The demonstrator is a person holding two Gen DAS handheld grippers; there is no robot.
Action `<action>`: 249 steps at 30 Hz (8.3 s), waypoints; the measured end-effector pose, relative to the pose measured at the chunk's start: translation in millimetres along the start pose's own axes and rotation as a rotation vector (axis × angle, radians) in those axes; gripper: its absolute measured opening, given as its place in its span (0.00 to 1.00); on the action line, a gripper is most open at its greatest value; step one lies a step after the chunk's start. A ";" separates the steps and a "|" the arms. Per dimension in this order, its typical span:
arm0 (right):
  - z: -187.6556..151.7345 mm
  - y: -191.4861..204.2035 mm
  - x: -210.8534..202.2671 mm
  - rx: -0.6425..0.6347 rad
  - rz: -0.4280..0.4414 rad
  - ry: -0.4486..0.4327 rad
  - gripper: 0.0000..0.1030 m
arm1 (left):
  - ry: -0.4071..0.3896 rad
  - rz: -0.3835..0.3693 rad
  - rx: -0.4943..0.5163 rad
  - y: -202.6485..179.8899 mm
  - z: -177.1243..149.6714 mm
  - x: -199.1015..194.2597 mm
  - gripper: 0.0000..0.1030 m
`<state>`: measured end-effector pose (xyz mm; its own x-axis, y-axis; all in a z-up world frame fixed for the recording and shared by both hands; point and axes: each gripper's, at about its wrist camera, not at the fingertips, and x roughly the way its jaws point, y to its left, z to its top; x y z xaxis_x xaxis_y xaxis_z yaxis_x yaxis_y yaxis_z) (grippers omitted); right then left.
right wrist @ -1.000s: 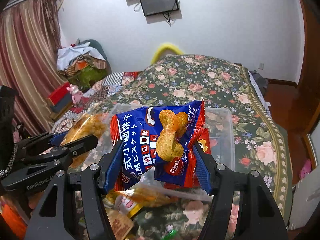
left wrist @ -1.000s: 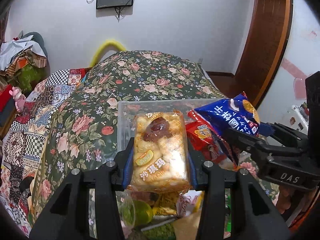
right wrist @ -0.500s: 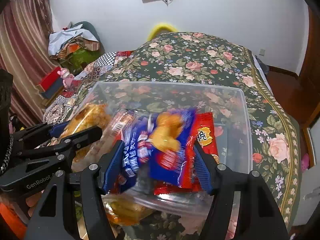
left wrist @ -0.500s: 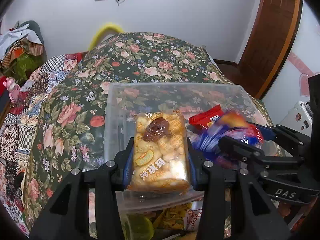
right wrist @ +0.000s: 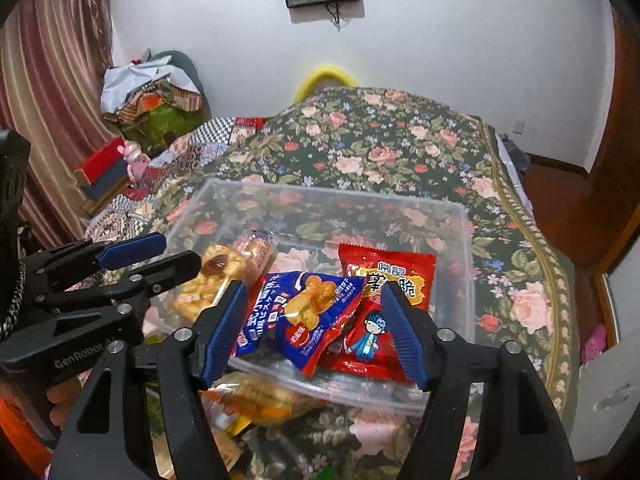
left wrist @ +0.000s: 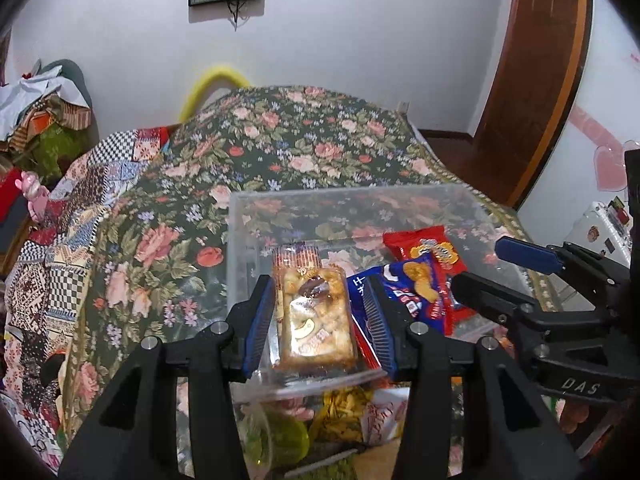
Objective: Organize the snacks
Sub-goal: 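Lower the blue bag and square cake into the clear box and release, then grasp the green-trimmed cracker bag with the right tool while the left tool grasps the bread slice, then place the cracker bag and bread slice into the clear box and release, then grasp the orange snack bag with the right tool while the left tool grasps a gold-striped bar, then lower the orange bag and gold-striped bar into the clear box and release both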
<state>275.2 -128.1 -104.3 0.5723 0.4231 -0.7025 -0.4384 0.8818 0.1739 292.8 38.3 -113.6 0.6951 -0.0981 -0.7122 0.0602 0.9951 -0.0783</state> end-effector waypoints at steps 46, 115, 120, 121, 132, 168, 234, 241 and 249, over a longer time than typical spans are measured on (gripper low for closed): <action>-141.3 -29.5 -27.2 0.034 0.036 0.218 0.85 | 0.209 -0.076 -0.023 -42.9 -109.6 -36.1 0.67; 4.5 -30.9 -23.1 0.087 0.023 -0.106 0.48 | -0.058 -0.035 -0.018 -21.6 17.2 -9.7 0.62; 9.0 -37.9 -2.2 0.097 0.013 -0.068 0.48 | -0.018 -0.039 -0.027 -22.2 21.2 19.2 0.62; 9.3 -38.7 2.6 0.098 0.011 -0.057 0.48 | -0.004 -0.045 -0.030 -23.1 21.1 25.2 0.62; 6.4 -51.0 34.0 0.085 -0.033 0.026 0.48 | 0.031 -0.044 -0.009 -30.6 23.0 56.2 0.62; -89.6 13.2 -99.3 0.015 0.022 -0.022 0.67 | 0.006 0.016 -0.031 -7.6 -87.5 -111.1 0.63; -158.8 2.3 -37.2 0.116 0.010 0.224 0.91 | 0.176 -0.091 0.003 -45.8 -163.7 -59.6 0.35; -161.2 -1.7 -30.4 0.109 -0.011 0.217 0.57 | 0.147 -0.090 0.005 -43.9 -156.8 -66.8 0.35; -148.1 -13.0 -51.4 0.137 0.026 0.161 0.56 | 0.095 -0.077 -0.017 -32.5 -133.4 -73.4 0.35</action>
<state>148.8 -192.2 -172.6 0.4392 0.4173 -0.7956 -0.3469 0.8957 0.2783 144.3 11.6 -151.8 0.6178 -0.1753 -0.7665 0.0982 0.9844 -0.1461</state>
